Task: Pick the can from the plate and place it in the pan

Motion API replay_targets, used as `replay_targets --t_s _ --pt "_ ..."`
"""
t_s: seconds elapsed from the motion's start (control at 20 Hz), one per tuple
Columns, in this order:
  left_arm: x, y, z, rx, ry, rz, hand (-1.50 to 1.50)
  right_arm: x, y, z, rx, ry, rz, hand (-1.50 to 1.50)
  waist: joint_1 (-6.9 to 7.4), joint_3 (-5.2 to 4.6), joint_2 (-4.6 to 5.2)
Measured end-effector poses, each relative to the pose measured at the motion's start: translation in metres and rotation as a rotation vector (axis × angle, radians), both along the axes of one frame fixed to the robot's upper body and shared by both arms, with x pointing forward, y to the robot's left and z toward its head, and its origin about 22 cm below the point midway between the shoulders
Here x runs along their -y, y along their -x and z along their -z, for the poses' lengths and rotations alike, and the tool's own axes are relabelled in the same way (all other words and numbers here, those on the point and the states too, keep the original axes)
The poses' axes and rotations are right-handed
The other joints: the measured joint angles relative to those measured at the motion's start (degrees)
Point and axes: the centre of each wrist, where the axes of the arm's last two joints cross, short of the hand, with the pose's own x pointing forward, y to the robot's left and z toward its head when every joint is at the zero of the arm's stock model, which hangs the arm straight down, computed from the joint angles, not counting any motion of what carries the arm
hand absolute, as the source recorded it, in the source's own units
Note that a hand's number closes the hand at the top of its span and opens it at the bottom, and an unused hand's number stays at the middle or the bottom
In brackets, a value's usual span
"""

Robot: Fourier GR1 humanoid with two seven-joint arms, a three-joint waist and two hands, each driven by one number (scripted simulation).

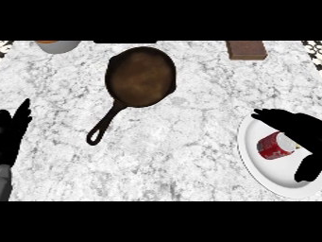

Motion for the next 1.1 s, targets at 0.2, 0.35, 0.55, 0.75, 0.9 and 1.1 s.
replay_targets --t_s 0.2,0.35,0.55,0.75,0.9,1.1 --pt "0.001 0.002 0.003 -0.001 -0.003 -0.001 0.0 0.005 -0.002 0.007 -0.01 0.014 0.01 -1.5 -0.02 0.01 0.0" --pt "-0.007 -0.002 0.001 0.0 -0.003 -0.001 0.0 0.006 -0.002 0.013 -0.014 0.029 0.015 -1.5 -0.07 0.01 0.01" --pt "-0.005 -0.005 -0.008 -0.001 0.001 0.004 0.0 0.002 -0.011 0.022 -0.02 0.057 0.025 1.5 0.03 0.01 0.01" --pt "-0.001 -0.003 -0.005 -0.001 -0.004 0.004 0.0 0.002 -0.015 0.029 0.036 0.072 -0.025 1.5 0.1 0.02 0.03" --pt "0.0 -0.006 -0.004 -0.003 -0.001 0.001 0.0 -0.004 -0.016 0.027 0.095 0.084 -0.046 1.5 -0.03 0.01 0.02" --pt "0.005 -0.005 -0.001 -0.006 0.002 0.0 0.0 -0.002 -0.012 0.035 0.138 0.077 -0.05 1.5 -0.01 -0.1 -0.1"
